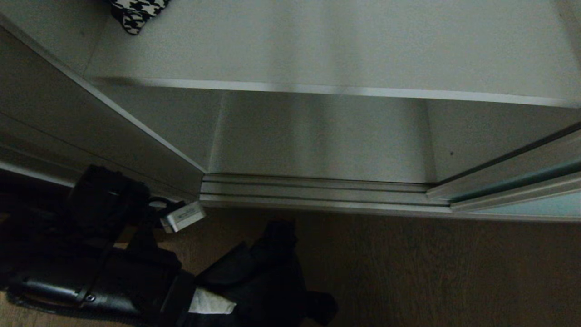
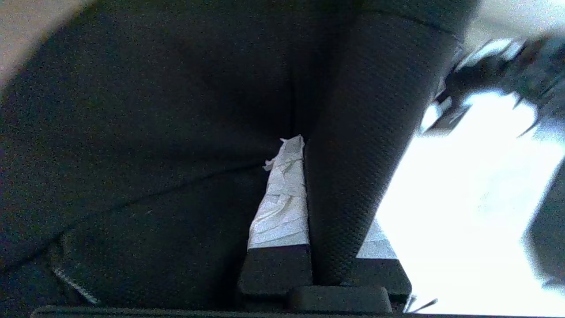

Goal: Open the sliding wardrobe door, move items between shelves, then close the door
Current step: Place the bag on the lower shelf

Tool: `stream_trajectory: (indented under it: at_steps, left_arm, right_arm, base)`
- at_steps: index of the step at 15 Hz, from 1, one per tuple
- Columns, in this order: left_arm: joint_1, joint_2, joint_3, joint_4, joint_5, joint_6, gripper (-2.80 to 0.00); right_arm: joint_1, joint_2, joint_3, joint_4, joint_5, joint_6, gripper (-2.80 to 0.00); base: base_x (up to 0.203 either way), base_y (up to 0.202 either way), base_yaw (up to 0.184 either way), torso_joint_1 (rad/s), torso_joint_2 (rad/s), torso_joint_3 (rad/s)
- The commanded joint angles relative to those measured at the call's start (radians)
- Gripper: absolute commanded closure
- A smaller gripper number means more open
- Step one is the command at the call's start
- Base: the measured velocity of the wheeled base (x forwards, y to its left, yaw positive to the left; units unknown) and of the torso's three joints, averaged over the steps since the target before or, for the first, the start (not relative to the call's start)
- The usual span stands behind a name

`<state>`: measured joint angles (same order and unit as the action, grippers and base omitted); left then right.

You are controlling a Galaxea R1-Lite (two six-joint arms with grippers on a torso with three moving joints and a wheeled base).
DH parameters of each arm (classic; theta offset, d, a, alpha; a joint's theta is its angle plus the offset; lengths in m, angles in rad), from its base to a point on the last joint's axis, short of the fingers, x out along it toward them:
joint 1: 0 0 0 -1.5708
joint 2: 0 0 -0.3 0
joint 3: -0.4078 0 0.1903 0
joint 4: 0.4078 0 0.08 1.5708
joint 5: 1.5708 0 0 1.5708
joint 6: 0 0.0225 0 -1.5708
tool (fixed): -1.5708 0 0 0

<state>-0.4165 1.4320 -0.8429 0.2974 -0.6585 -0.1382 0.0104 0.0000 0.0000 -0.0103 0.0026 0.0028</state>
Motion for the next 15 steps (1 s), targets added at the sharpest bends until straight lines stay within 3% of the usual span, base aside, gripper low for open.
stream_trajectory:
  at_steps: [1, 7, 12, 15]
  left_arm:
    - [-0.060, 0.131, -0.081, -0.028, -0.003, -0.169, 0.00]
    - [-0.110, 0.304, -0.231, -0.133, 0.009, -0.546, 0.00]
    - [-0.106, 0.401, -0.391, -0.245, 0.087, -0.767, 0.00]
    - [-0.091, 0.419, -0.468, -0.345, 0.095, -0.885, 0.00]
  right_arm:
    - [0.000, -0.003, 0.000, 0.000, 0.000, 0.000, 0.00]
    - [0.000, -0.003, 0.000, 0.000, 0.000, 0.000, 0.00]
    - [0.000, -0.003, 0.000, 0.000, 0.000, 0.000, 0.00]
    - [0.000, -0.003, 0.000, 0.000, 0.000, 0.000, 0.00]
  base:
    - [0.000, 0.000, 0.000, 0.000, 0.00, 0.000]
    - [0.000, 0.000, 0.000, 0.000, 0.00, 0.000]
    - [0.000, 0.000, 0.000, 0.000, 0.00, 0.000]
    - [0.000, 0.000, 0.000, 0.000, 0.00, 0.000]
